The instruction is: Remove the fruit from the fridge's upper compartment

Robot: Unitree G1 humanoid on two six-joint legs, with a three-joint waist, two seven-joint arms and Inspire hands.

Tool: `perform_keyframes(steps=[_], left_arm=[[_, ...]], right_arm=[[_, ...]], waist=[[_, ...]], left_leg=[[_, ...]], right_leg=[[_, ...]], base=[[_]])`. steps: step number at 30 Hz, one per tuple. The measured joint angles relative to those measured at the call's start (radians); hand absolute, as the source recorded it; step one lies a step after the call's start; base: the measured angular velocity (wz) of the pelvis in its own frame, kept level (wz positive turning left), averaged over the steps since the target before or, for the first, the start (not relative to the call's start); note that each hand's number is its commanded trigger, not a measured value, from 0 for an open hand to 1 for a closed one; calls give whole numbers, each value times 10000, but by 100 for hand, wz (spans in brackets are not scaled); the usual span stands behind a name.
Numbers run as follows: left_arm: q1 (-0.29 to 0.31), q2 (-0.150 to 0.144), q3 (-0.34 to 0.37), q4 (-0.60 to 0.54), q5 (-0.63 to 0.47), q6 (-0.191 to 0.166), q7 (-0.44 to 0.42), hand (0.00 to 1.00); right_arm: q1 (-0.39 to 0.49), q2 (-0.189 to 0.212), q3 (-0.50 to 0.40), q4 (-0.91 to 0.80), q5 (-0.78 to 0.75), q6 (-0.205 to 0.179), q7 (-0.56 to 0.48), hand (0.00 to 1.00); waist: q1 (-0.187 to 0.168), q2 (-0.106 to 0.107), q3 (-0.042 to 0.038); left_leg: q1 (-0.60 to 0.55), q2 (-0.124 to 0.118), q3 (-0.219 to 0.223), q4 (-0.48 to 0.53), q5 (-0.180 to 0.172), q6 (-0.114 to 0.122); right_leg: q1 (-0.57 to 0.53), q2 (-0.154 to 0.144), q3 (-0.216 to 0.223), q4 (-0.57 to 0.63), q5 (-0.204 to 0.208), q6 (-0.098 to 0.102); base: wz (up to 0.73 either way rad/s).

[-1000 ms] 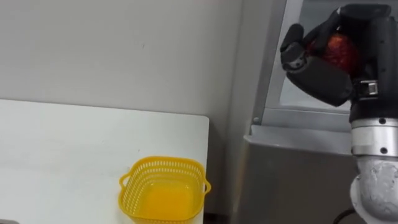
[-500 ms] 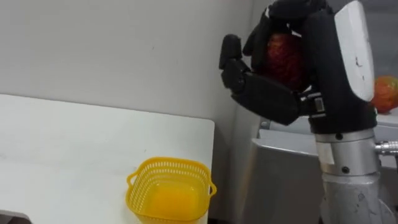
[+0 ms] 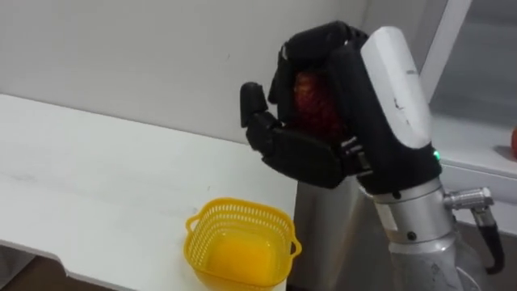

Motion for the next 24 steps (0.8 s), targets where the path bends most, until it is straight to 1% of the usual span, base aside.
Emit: perform_keyframes(steps=[1,4,7,9,12,13,16,21,24], left_arm=[[2,1,-100,-7,1,-49,-14,0],[23,23,-295,4,15,-52,-170,0],[42,25,-294,49,84,-53,-293,0],[88,46,-355,35,85,-44,-344,0],[224,92,-360,0,86,-35,-396,0],[252,101,-352,-4,105,-31,-408,0],[284,116,-353,-30,100,-26,-432,0],[261,149,-348,-88,107,-28,-424,0],[277,176,-347,-82,110,-27,-429,0]], right_arm=[[0,-39,83,247,-58,23,90,100],[-4,-113,340,701,-331,144,347,100],[-8,-113,394,1396,-708,111,426,100],[-9,-141,450,1919,-717,156,426,100],[-9,-145,638,2739,-805,268,463,100],[-8,-148,655,2921,-827,365,563,100],[-8,-152,659,3341,-798,453,575,100],[2,-190,698,4610,-755,480,589,100],[4,-189,696,5022,-639,464,644,100]], waist=[[64,-28,-15],[167,-75,-20],[492,-103,-19],[631,-122,-16],[649,-178,3],[650,-193,5],[659,-207,-4],[665,-262,-8],[673,-281,-13]], left_leg=[[-77,-20,-77,33,-1,1],[-200,-48,-274,82,1,3],[-230,-49,-282,113,3,4],[-245,-60,-337,141,4,5],[-330,-92,-516,154,4,7],[-384,-110,-533,174,4,8],[-440,-165,-612,186,19,30],[-478,-237,-766,192,46,73],[-525,-241,-760,206,49,77]], right_leg=[[-22,-25,-97,0,-12,19],[-32,-47,-305,0,-18,29],[-14,-48,-382,2,-20,33],[-4,-54,-422,2,-21,35],[-8,-66,-432,5,-30,48],[-26,-71,-431,0,-39,64],[-35,-104,-464,-6,-66,105],[-8,-158,-631,-4,-68,109],[-32,-162,-669,-4,-68,109]], base=[[16],[20],[11],[10],[13],[13],[9],[8],[2]])
